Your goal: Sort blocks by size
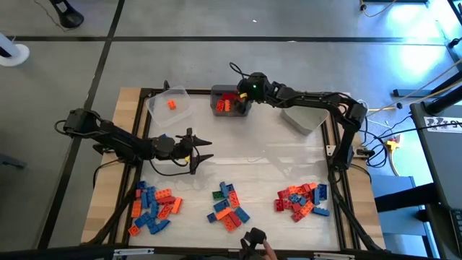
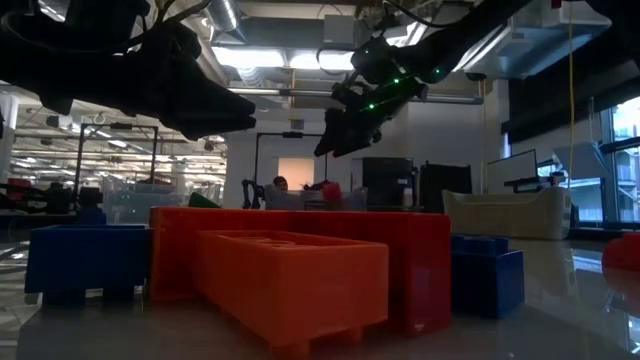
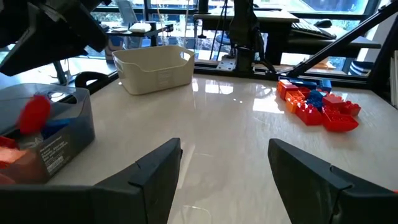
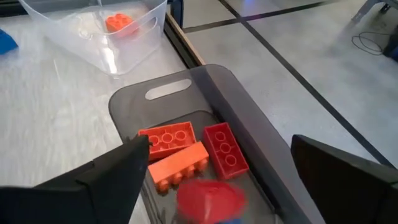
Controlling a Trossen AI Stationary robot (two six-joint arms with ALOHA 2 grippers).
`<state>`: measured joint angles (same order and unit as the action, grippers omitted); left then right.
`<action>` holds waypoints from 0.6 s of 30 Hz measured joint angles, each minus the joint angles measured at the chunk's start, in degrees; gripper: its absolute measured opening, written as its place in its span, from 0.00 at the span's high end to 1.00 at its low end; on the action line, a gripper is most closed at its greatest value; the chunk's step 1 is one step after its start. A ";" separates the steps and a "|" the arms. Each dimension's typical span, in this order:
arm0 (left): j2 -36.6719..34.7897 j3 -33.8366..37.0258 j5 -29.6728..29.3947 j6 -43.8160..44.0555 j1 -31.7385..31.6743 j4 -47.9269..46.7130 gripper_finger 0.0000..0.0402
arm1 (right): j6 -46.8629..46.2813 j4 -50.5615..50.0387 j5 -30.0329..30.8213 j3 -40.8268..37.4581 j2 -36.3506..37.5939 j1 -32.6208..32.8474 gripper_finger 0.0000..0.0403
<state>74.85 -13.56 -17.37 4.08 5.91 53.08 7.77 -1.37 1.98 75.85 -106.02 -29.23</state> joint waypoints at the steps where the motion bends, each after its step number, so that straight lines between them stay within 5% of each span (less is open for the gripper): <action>1: 0.00 0.00 -0.02 0.00 0.00 0.00 0.43 | 0.01 -0.01 0.01 -0.01 0.00 0.00 0.03; 8: 0.00 0.00 0.00 -0.02 0.00 -0.09 0.43 | 0.85 -9.46 1.20 -0.02 6.19 3.86 0.06; 18: 0.00 0.00 0.00 -0.46 -0.02 0.04 0.43 | -1.20 -28.82 -0.08 0.02 14.29 20.06 0.11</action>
<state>74.85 -13.56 -17.37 3.62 5.89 53.12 6.57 -30.19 1.89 75.87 -91.73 -9.18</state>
